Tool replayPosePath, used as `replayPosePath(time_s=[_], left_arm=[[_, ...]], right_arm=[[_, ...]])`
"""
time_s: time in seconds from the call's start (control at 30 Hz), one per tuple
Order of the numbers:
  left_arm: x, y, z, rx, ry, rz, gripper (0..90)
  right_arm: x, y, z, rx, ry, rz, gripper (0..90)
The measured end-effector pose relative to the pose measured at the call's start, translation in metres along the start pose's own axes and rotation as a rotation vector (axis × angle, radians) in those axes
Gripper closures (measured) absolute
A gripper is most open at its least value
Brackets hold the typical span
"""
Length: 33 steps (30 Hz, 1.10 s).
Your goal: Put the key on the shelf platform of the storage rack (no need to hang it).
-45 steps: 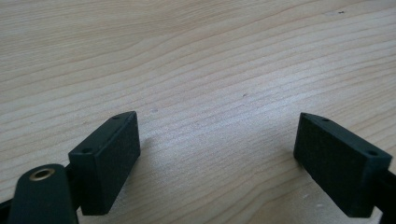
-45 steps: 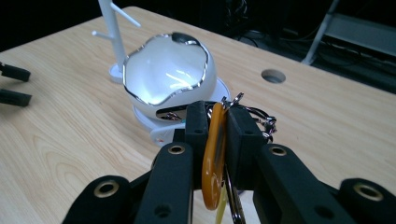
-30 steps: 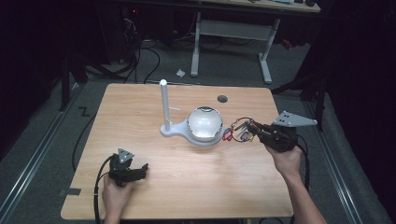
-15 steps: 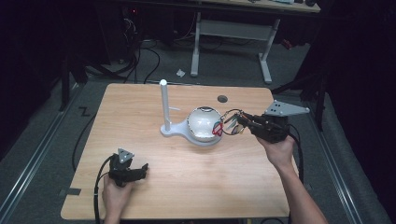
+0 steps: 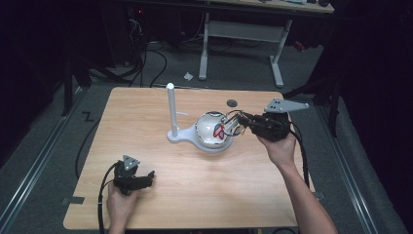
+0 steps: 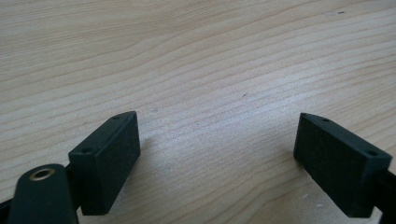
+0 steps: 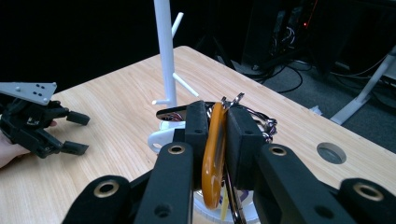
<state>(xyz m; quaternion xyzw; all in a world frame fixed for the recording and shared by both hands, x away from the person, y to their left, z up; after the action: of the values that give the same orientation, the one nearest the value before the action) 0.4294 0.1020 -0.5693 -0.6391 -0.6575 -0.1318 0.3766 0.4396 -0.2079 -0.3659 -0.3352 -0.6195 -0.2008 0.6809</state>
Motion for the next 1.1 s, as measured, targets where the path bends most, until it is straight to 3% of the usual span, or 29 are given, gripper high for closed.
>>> replayPosePath(time_s=[0.13,0.27,1.1], left_arm=[[0.000,0.000,0.001,-0.016,0.019,0.003,14.9],[0.000,0.000,0.000,0.000,-0.001,0.001,14.9],[0.000,0.000,0.000,-0.004,0.000,0.002,15.0]], right_arm=[[-0.001,0.008,-0.001,-0.001,0.003,0.007,80.6],[-0.003,0.016,-0.001,0.000,0.004,0.019,80.6],[-0.031,0.063,-0.006,-0.032,0.012,0.096,80.5]])
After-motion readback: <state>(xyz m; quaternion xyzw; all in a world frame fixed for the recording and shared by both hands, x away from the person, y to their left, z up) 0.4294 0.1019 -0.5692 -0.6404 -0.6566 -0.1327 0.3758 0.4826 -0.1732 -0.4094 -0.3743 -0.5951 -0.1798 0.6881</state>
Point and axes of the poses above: each handheld gripper's, and its own axes: y roughly forward along the jaws, x roughly out of its top, z roughly to its left, the point moved 7 cm from there along y, roughly forward along the jaws, and after that the axes turned 14 degrees about -z, right-handed, at the moved point
